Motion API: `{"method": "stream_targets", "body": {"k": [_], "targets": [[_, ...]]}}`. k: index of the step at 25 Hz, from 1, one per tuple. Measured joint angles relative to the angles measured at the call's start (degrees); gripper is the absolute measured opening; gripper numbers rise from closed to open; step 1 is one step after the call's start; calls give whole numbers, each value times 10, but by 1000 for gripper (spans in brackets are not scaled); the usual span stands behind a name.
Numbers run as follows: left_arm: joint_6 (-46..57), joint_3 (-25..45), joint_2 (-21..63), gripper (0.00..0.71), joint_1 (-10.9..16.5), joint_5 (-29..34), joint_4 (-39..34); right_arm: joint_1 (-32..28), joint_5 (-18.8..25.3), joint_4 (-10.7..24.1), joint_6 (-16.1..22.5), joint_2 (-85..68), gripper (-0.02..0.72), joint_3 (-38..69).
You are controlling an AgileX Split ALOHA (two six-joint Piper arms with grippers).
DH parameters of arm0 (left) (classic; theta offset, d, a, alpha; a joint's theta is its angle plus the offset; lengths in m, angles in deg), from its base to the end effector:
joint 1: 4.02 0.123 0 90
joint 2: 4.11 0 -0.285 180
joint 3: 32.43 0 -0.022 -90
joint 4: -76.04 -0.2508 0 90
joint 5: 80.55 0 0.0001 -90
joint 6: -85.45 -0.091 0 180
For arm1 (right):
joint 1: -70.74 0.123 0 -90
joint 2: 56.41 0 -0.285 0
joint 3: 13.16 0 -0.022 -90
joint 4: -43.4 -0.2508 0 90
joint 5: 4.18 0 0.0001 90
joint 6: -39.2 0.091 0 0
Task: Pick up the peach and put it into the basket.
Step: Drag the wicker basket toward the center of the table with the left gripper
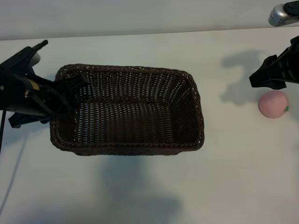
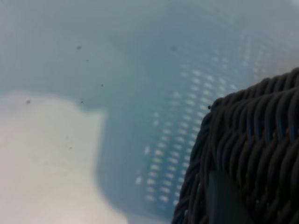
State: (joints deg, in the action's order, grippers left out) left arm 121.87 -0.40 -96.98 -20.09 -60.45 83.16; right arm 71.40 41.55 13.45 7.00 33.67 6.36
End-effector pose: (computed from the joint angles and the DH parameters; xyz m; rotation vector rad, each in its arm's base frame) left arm 0.2726 -0.0826 0.2078 -0.5889 2.5241 -0.4533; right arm 0.2845 0.0358 0.2701 -0.3683 2.5590 0.4201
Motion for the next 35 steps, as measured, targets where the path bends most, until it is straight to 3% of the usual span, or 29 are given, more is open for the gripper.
{"method": "stream_targets", "body": {"k": [12,18,28,35], "targets": [[-249,2,19,336,4,-51,275,0,0,-11,1,0,584,0],[-309,-37,-18,336,44,-24,286,0,0,-11,1,0,583,0],[-322,-123,-118,336,42,-3,296,0,0,-12,1,0,536,0],[-375,-138,-172,336,41,-10,365,0,0,-12,1,0,513,0]]}}
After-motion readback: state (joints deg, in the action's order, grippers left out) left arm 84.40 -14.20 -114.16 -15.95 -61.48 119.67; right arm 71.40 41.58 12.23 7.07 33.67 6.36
